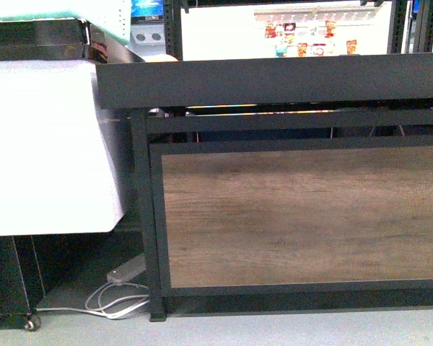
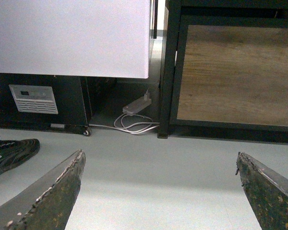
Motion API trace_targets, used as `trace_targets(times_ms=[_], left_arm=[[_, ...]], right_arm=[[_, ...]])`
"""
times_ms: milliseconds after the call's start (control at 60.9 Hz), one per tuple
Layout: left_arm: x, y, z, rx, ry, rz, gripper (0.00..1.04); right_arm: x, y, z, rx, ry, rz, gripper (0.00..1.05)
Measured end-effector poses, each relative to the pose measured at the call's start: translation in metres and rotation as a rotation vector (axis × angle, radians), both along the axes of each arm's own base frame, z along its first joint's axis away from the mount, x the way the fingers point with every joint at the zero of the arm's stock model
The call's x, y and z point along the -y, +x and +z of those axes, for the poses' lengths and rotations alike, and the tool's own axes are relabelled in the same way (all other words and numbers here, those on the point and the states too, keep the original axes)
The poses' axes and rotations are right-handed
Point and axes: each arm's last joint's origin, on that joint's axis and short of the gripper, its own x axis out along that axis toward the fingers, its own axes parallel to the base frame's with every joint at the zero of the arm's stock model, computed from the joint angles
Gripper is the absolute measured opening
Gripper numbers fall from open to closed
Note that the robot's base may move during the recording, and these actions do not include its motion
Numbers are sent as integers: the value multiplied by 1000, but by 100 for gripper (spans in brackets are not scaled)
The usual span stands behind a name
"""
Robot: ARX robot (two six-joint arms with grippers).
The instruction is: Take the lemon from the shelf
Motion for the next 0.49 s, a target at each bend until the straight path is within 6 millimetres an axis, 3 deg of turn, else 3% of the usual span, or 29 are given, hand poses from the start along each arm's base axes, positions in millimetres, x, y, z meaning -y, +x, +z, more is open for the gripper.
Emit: trace_targets(times_ms=[493], left_arm=[[0, 0, 0, 0, 0, 0, 97]], right_arm=[[0, 0, 0, 0, 0, 0, 97]])
